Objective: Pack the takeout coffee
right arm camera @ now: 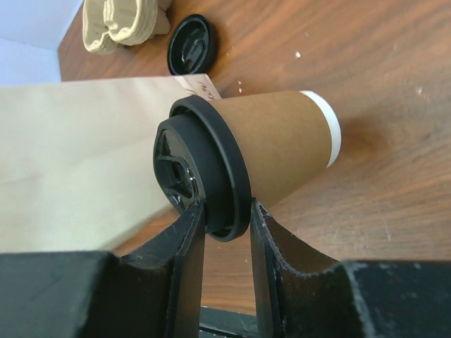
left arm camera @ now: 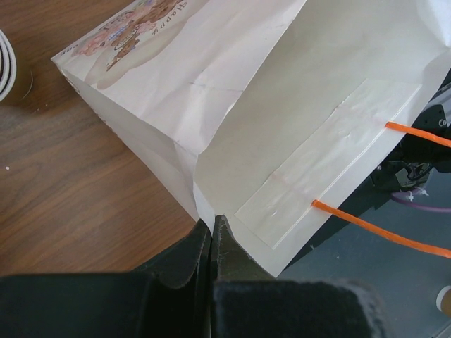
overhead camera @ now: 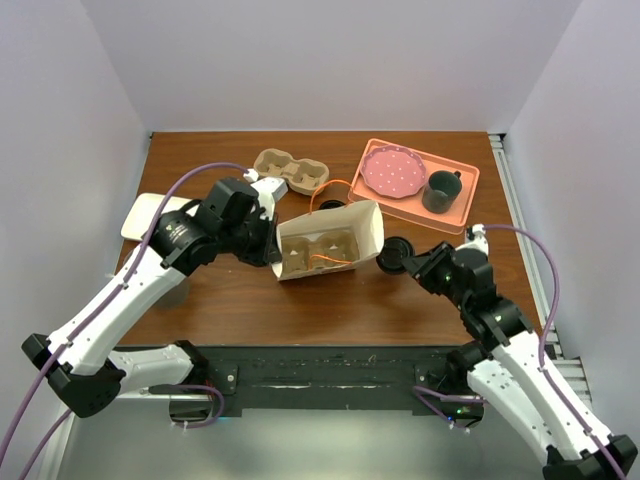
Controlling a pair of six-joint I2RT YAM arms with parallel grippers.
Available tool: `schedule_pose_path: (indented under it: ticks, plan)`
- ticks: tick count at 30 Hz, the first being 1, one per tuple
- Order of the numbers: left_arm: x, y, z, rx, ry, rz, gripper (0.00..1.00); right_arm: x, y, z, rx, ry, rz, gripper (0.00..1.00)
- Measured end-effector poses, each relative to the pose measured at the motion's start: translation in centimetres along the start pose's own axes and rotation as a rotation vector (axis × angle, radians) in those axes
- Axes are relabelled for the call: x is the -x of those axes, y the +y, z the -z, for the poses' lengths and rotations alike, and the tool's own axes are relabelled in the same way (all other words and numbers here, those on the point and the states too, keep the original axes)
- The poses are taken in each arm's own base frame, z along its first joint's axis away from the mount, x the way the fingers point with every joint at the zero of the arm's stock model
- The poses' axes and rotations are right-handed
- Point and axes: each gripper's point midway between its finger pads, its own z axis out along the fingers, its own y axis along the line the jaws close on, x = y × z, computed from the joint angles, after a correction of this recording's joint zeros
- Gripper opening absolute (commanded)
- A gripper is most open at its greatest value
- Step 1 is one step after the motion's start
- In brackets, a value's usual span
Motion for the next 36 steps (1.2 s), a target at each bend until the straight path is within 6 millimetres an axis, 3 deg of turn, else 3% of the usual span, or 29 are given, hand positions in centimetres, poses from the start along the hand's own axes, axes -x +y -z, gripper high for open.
schedule_pose_path:
  ticks: [8,11,15,16,21,25,29,32,36]
  plan:
    - [-0.1,0.1,0.0,0.004,0.011,-0.008,0.00,-2.9,-3.5,-0.6,0.033,-0.014,-0.143,0.11]
    - [-0.1,0.0,-0.1,0.004,0.018,-0.008,0.00,-3.4,-4.3,-0.7,0.006,-0.003,-0.169,0.25]
    - [-0.1,0.1,-0.2,0.005,0.022,-0.011,0.00,-3.5,-5.4,-0.7,-0.050,-0.011,-0.196,0.28]
    - [-0.1,0.1,-0.2,0.005,0.023,-0.013,0.00,-3.6,-6.0,-0.7,-0.079,-0.014,-0.204,0.37]
    - [0.2,-0.1,0.1,0.003,0.014,-0.014,0.01,-3.4,-6.8,-0.5,-0.137,-0.026,-0.248,0.57]
    - [0.4,-0.1,0.2,0.004,0.007,-0.015,0.06,-2.7,-7.6,0.8,-0.216,-0.048,-0.246,0.63]
    - [0.6,-0.1,0.3,0.005,0.001,-0.015,0.12,0.1,-5.9,3.1,-0.253,-0.086,-0.204,0.63]
    - [0.7,-0.1,0.3,0.005,-0.004,-0.013,0.17,3.3,-3.3,5.1,-0.292,-0.109,-0.118,0.72]
    - [1.0,-0.3,0.2,0.002,-0.018,-0.006,0.20,6.4,-0.4,5.6,-0.381,-0.072,0.061,0.83]
